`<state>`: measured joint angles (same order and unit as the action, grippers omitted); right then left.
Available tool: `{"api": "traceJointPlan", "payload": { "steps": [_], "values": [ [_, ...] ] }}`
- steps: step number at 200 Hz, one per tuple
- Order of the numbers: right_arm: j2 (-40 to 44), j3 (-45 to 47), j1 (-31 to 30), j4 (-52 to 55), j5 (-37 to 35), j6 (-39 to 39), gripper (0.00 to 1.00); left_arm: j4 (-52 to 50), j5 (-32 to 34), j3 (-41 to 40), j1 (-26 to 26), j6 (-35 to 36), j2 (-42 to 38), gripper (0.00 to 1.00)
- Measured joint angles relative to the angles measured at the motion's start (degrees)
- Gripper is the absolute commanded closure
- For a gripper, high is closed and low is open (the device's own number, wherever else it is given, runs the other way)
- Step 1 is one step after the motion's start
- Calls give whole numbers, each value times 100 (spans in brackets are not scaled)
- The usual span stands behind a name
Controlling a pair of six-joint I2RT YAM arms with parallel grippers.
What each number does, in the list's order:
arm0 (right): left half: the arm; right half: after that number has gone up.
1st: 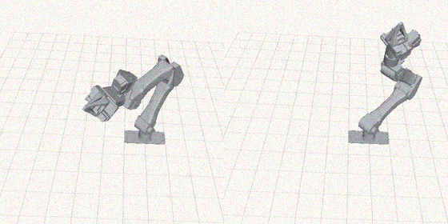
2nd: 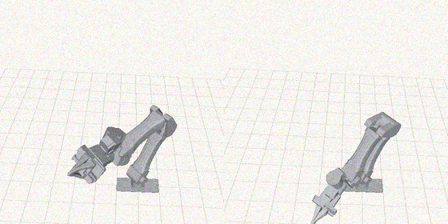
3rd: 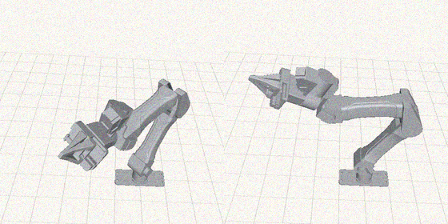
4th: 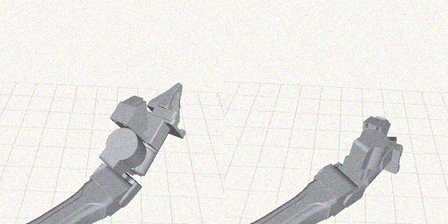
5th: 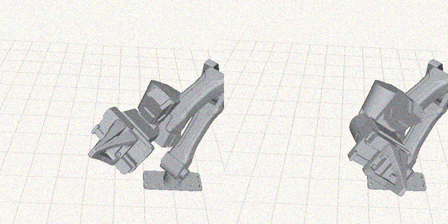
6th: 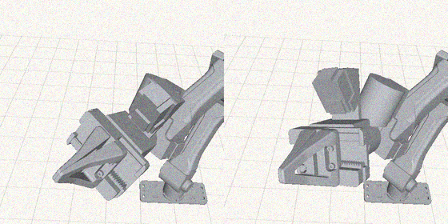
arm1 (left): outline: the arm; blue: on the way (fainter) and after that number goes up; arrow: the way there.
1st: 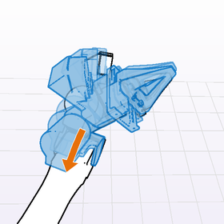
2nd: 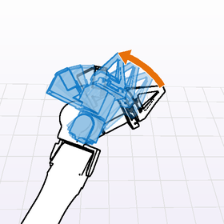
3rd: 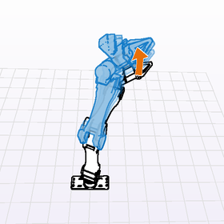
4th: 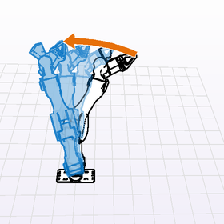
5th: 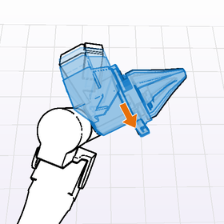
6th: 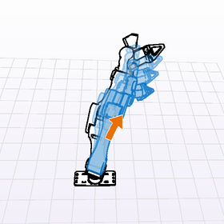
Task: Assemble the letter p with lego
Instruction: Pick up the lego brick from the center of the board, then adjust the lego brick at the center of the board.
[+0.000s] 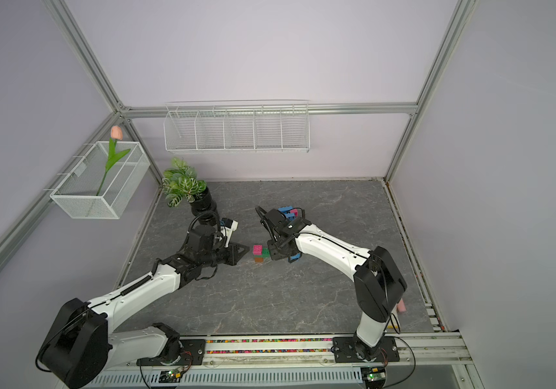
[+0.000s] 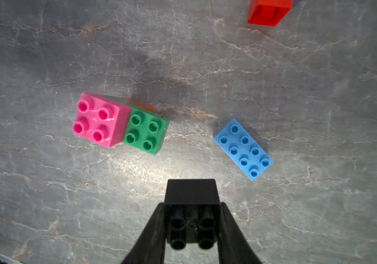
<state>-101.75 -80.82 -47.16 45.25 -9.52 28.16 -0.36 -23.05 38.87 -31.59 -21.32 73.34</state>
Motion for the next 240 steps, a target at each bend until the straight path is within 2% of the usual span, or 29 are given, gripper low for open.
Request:
{"api": "traceJointPlan", "payload": {
  "steps": [43,78,240],
  "values": [
    [-496,-597,-96,170,-140,302,79,142,-153,400,-55,63,772,100],
    [-706,-931,-105,341,-234,424,79,177,-232,433,-87,66,1075,100],
    [-1110,-1300,-197,540,-269,555,80,232,74,435,-105,105,1239,100]
  ]
}}
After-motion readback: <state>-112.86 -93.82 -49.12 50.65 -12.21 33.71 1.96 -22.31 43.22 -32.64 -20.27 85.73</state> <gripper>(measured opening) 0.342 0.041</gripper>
